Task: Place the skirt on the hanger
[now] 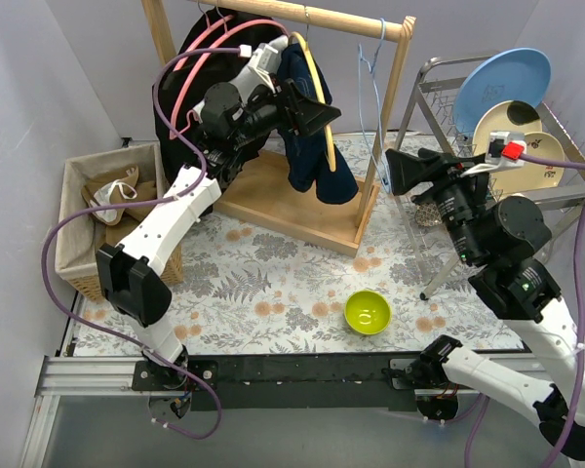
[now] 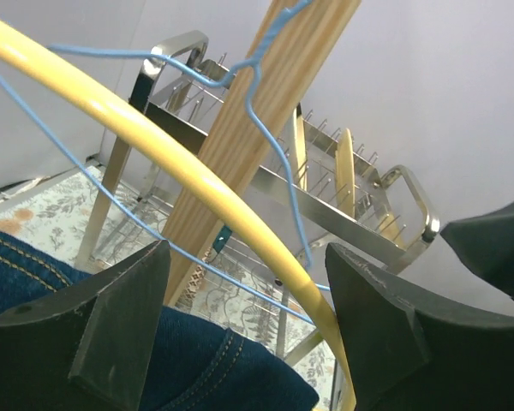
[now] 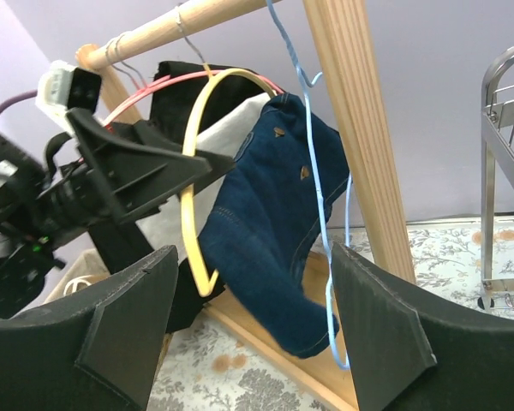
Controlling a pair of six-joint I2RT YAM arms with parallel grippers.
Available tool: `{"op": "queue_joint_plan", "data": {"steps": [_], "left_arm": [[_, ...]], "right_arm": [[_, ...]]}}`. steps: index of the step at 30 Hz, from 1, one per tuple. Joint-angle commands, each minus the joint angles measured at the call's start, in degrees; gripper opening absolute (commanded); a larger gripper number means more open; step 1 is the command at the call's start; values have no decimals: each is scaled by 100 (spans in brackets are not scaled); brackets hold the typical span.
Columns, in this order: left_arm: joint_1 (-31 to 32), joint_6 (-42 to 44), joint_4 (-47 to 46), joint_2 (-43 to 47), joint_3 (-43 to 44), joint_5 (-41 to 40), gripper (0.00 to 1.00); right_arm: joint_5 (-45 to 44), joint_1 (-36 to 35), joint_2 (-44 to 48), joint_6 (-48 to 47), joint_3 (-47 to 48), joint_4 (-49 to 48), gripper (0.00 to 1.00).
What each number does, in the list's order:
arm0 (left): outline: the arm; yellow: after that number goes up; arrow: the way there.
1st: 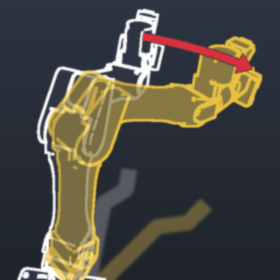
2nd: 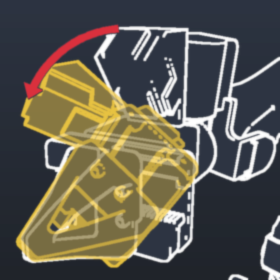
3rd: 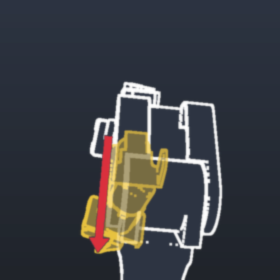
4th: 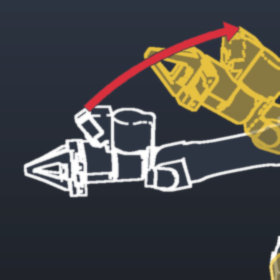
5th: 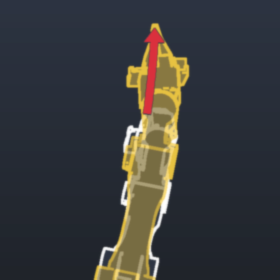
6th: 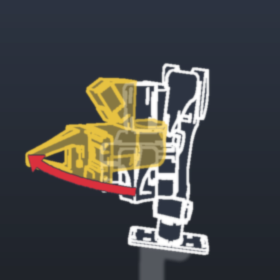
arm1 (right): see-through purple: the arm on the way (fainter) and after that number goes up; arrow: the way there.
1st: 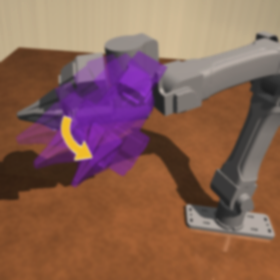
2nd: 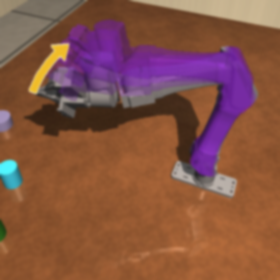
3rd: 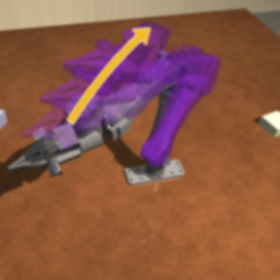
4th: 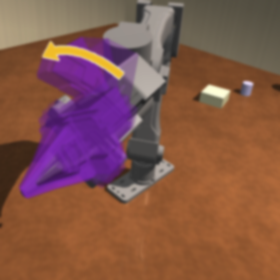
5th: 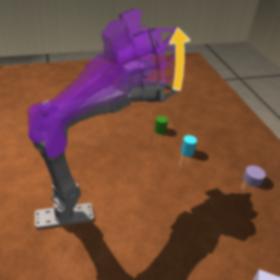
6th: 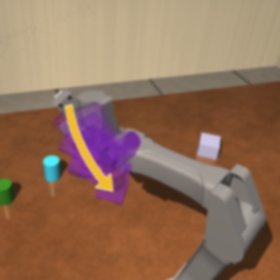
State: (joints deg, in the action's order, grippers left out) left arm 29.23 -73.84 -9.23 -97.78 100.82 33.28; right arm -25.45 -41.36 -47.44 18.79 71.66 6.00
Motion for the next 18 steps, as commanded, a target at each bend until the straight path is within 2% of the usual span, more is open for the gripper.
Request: {"op": "queue_joint_plan", "data": {"steps": [1,5,6,9,12,13,18], "left_arm": [[3,99,106,-48,430,3,68],[21,-121,45,-215,623,126,62],[30,-148,45,-233,676,179,53],[39,-218,71,-312,825,162,38],[39,-288,158,-347,1001,135,17],[39,-306,272,-356,1176,109,0],[47,-263,510,-391,1660,144,0]], "right_arm": [[312,14,226,72,-2,191,79],[383,14,341,55,-29,217,79],[383,14,349,38,-29,235,79],[401,14,402,2,-73,253,79],[550,14,455,-42,-99,226,78],[628,14,455,-68,-82,270,77],[840,14,543,-138,32,297,74]]}}
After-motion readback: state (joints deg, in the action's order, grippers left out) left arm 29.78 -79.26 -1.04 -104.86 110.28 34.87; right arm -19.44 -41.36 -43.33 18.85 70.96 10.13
